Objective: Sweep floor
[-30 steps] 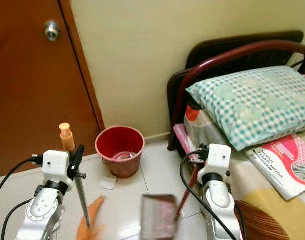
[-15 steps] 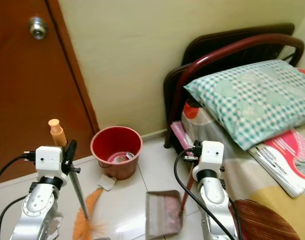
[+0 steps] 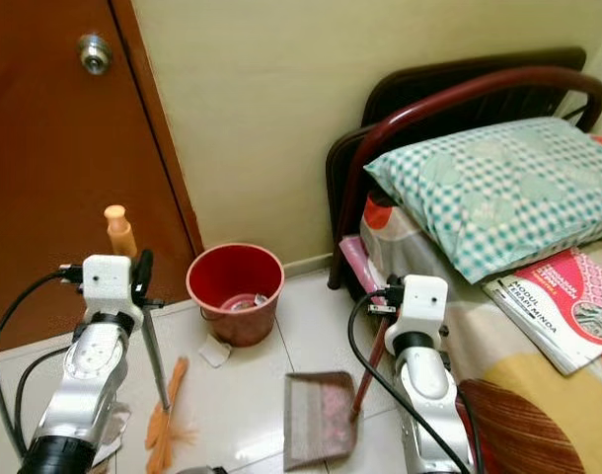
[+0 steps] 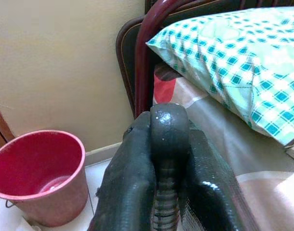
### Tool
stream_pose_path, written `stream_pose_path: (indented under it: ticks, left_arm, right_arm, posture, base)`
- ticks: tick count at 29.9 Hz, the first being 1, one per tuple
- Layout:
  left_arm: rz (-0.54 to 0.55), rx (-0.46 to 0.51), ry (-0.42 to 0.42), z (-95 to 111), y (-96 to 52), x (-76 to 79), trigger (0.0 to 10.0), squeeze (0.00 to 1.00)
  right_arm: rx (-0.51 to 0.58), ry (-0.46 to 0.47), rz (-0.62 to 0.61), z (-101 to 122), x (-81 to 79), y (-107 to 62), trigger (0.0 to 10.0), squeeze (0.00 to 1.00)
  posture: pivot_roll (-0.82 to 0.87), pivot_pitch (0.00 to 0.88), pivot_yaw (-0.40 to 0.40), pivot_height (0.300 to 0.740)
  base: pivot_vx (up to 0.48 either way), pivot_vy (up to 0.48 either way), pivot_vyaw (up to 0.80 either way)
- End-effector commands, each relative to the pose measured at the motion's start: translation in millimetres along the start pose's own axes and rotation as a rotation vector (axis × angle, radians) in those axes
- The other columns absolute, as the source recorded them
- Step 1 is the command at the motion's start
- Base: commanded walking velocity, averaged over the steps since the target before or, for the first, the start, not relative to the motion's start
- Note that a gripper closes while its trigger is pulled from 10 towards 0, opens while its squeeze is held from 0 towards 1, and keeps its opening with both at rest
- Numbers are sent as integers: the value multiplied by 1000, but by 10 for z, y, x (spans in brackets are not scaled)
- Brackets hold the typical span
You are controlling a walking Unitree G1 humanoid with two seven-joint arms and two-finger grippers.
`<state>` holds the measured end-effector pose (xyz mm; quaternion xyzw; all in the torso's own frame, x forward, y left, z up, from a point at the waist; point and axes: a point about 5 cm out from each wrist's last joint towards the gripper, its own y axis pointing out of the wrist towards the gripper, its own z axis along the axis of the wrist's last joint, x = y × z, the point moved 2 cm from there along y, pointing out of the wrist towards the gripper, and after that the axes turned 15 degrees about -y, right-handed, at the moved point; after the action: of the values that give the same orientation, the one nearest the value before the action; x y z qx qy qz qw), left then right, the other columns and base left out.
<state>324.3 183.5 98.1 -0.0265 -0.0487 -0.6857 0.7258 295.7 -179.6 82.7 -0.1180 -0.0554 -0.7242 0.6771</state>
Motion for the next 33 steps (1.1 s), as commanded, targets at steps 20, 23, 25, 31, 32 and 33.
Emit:
stream_pose_path:
  ticks: [20, 23, 25, 31, 32, 33]
  left_arm:
    - [-564, -123, 64, -290, -43, 840, 10000, 0]
    - [-633, -188, 92, -392, -150, 843, 10000, 0]
    - [-734, -233, 121, -469, -301, 856, 10000, 0]
    - [-843, -279, 94, -480, -498, 890, 10000, 0]
    - [-871, -269, 86, -435, -543, 919, 10000, 0]
    - [-871, -269, 86, -435, -543, 919, 10000, 0]
  right_arm:
    - [-53, -102, -81, -23, 60, 110, 10000, 0]
    - [-82, -122, -105, -69, 115, 126, 10000, 0]
    - [-92, -128, -120, -81, 161, 146, 10000, 0]
    - [-94, -137, -134, -74, 212, 168, 10000, 0]
    - [-97, -142, -139, -77, 221, 177, 10000, 0]
    - [-97, -142, -139, -77, 221, 177, 10000, 0]
  posture:
    - [29, 148, 15, 740]
    - [31, 150, 13, 740]
    - [34, 152, 11, 740]
    - [35, 156, 8, 740]
    - [36, 158, 7, 740]
    - [36, 158, 7, 740]
  base:
    - [0, 0, 0]
    - [0, 0, 0]
    - [0, 0, 0]
    - [0, 0, 0]
    - [0, 0, 0]
    - [0, 0, 0]
